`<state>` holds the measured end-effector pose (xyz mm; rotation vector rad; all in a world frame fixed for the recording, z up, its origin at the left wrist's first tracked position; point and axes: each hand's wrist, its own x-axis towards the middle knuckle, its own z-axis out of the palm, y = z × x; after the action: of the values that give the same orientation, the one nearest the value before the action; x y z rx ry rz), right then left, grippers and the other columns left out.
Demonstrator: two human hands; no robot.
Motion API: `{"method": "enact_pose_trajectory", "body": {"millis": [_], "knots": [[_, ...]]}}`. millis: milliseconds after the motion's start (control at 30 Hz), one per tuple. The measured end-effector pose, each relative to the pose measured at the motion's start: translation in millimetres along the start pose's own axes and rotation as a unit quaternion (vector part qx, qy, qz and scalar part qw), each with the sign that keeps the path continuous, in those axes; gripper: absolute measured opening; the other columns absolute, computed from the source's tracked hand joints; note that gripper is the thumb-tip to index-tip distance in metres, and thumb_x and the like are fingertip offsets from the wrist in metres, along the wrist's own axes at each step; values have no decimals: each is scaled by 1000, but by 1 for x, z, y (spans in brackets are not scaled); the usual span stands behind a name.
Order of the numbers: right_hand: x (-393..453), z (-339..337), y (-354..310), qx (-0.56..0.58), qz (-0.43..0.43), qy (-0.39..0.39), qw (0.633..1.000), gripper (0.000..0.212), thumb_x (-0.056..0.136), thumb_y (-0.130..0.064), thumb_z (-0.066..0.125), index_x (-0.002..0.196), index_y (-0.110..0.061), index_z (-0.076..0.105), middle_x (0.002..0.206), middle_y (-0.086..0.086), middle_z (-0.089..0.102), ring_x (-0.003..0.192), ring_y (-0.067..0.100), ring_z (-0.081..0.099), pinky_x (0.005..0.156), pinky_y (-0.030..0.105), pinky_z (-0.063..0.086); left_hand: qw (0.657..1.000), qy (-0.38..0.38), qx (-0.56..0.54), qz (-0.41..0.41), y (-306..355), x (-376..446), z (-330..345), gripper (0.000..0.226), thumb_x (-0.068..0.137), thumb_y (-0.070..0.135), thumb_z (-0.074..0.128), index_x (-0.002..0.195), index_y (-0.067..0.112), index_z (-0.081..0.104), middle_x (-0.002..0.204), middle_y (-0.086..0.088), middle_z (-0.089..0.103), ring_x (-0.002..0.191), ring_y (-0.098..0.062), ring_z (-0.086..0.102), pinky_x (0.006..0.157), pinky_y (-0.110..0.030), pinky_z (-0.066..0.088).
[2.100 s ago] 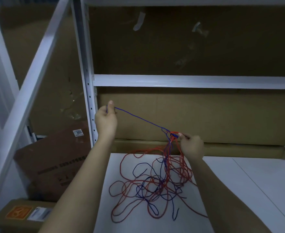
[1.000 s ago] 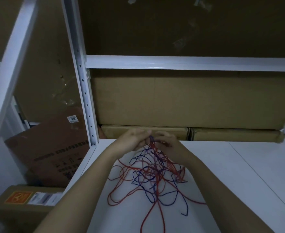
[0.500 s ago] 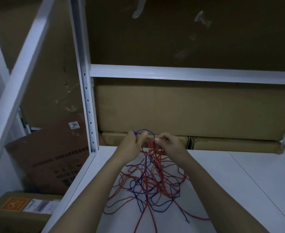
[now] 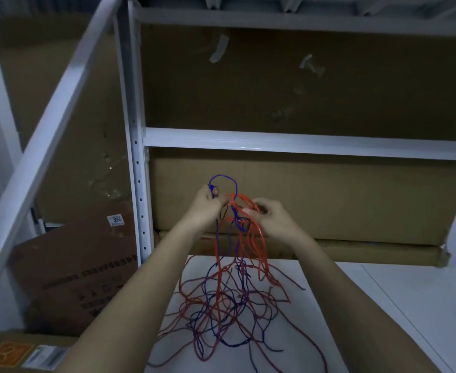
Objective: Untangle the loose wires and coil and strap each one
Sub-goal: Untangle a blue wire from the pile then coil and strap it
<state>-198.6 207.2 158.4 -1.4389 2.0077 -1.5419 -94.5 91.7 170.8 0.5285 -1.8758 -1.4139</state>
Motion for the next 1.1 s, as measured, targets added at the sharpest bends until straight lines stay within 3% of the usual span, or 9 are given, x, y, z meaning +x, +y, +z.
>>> {"method": "enact_pose_trajectory", "body": {"millis": [133, 333, 433, 533, 633, 800, 933, 1000, 1100], "knots": [[16, -14, -25, -6, -36, -13, 999, 9, 98, -14, 50, 90, -11, 54, 76, 0, 59, 69, 9, 58, 70, 19, 47, 1000, -20, -3, 10, 23, 10, -3, 27, 99, 11, 47, 76, 20, 37, 60, 1, 41, 46, -8, 36, 46, -21, 31], [21, 0, -11, 22, -46, 80, 995, 17, 100, -18, 45, 83, -21, 45, 67, -2, 50, 55, 8, 49, 58, 24, 44, 997, -42, 60, 39, 26, 7, -15, 27, 96, 14, 55, 81, 18, 34, 62, 0, 31, 53, -13, 28, 51, -27, 24], [14, 14, 4, 61, -17, 87, 994, 19, 102, -19, 41, 83, -21, 40, 79, 10, 52, 63, 16, 51, 60, 35, 45, 995, -87, 43, 15, 15, -8, -12, 30, 91, 5, 60, 81, 18, 34, 75, -1, 50, 56, -5, 47, 54, -16, 37], [9, 21, 8, 160, -17, 81, 984, 14, 101, -15, 43, 86, -17, 42, 89, 10, 57, 70, 16, 57, 62, 29, 50, 995, -84, -41, 21, 6, -15, -6, 36, 89, -4, 60, 80, 16, 32, 93, -19, 62, 74, -16, 64, 67, -18, 50], [3, 13, 7, 217, 9, 48, 975, 5, 95, -12, 54, 93, -14, 50, 85, 1, 63, 67, 11, 65, 58, 21, 54, 999, -23, 4, 48, 4, -12, -7, 37, 86, -2, 66, 80, 15, 33, 91, -20, 68, 80, -24, 68, 77, -26, 52], [0, -6, 3, 85, 60, -129, 986, 11, 87, -16, 67, 96, -21, 64, 72, -8, 69, 62, 4, 65, 58, 14, 50, 986, -3, 142, 84, 6, 2, -17, 37, 87, 15, 69, 76, 19, 34, 68, 6, 46, 60, -6, 43, 50, -9, 36], [12, -7, 7, -38, 16, 32, 999, 7, 92, -15, 61, 90, -9, 65, 74, 2, 66, 63, 10, 62, 63, 24, 49, 970, -52, 224, 82, 6, 9, -23, 28, 92, 24, 63, 81, 17, 37, 76, 2, 42, 63, -9, 38, 56, -22, 32], [16, -13, 11, -124, -1, 99, 987, 10, 95, -16, 56, 86, -12, 57, 82, 10, 67, 76, 25, 64, 72, 35, 49, 946, -66, 304, 88, 5, 9, -26, 26, 94, 25, 60, 84, 15, 38, 79, -1, 44, 66, -12, 40, 57, -27, 33], [18, -24, 18, -265, -31, 134, 954, 9, 95, -17, 53, 88, -12, 50, 87, 16, 65, 81, 35, 61, 66, 39, 46, 914, -62, 389, 97, 0, 9, -28, 25, 95, 23, 57, 86, 13, 36, 83, -5, 49, 74, -22, 47, 62, -32, 34]]}}
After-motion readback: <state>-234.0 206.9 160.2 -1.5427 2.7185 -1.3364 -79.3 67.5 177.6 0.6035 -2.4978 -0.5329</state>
